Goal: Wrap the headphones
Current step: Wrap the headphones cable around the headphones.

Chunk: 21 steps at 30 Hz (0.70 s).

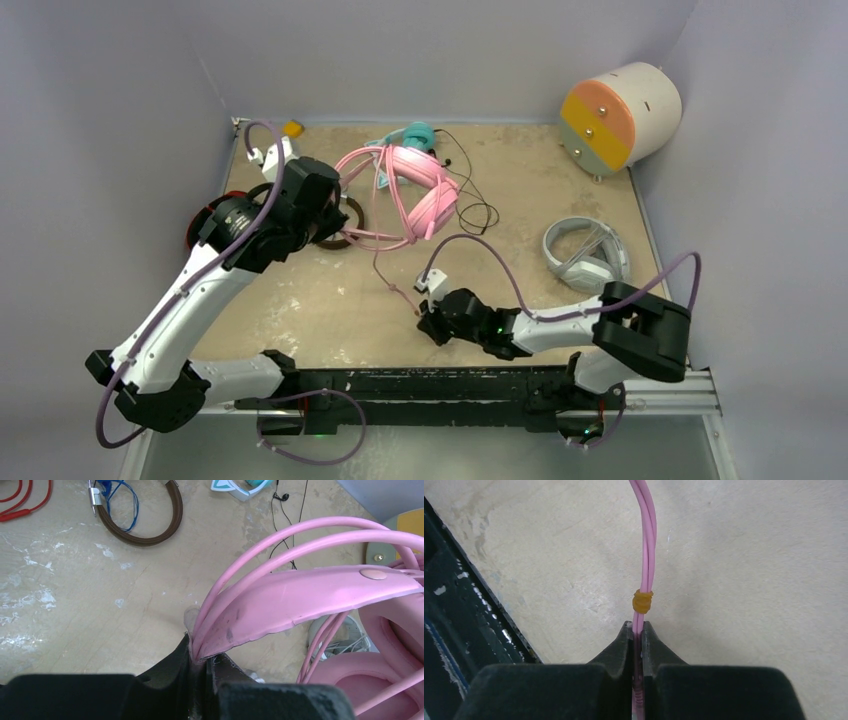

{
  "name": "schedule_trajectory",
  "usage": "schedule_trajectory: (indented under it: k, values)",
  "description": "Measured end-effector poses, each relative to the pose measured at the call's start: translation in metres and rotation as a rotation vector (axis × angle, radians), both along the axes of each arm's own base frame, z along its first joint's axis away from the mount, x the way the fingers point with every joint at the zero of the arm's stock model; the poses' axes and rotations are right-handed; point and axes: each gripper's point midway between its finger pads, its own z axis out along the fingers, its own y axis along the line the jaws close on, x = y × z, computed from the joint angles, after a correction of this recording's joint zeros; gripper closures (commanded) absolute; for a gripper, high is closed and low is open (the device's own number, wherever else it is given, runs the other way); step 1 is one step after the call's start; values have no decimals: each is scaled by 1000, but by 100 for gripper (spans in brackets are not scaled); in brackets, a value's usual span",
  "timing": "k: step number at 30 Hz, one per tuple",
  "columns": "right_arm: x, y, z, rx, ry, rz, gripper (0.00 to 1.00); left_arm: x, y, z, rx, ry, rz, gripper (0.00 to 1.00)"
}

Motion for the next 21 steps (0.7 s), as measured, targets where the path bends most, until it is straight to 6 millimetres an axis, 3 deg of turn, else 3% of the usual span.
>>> schedule_trajectory:
  k: [8,14,21]
  values:
    - [22,-34,32,84,-17,-185,100,-11,16,2,19,-12,25,100]
    - [35,-79,26,122,43,-373,100,-15,36,6,56,-35,91,100]
    - [34,-94,17,111,104,-463,100,-17,43,12,56,-46,123,100]
